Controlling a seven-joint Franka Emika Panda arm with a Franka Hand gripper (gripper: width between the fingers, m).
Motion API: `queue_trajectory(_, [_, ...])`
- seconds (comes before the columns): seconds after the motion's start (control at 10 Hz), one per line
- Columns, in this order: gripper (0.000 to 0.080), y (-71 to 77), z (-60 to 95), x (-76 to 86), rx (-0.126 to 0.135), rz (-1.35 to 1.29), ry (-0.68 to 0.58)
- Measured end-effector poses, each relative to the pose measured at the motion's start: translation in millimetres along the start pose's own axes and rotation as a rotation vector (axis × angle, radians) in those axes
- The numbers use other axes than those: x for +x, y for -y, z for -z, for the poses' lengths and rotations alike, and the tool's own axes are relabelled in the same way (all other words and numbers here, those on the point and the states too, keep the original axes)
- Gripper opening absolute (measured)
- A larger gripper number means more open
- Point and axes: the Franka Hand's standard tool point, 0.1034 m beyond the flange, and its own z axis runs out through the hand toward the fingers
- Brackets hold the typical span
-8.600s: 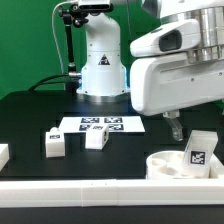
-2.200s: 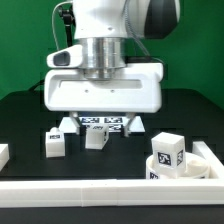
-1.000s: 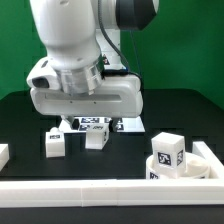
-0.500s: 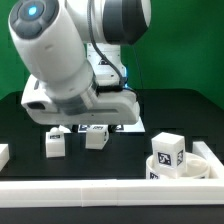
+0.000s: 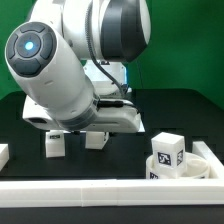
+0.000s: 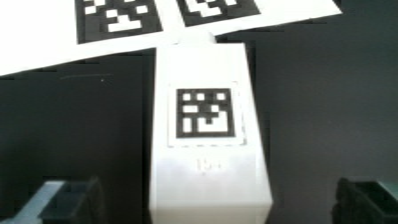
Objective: Assemble stool
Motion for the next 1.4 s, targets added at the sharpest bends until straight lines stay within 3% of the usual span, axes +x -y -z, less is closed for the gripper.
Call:
queue_trajectory(0.7, [0.0649, -1.4, -15.1, 1.4, -0.007, -0.005, 0.024])
queue_trajectory(0.9, [0.0383, -0.3, -16.4, 0.7, -0.009, -0.007, 0.026])
queue_trajectory(1.3, [0.0337, 1.4, -15.0, 0.3, -0.011, -0.002, 0.024])
queue_trajectory(1.4, [0.0337, 5.2, -4.2, -1.3, -0.011, 0.004, 0.017])
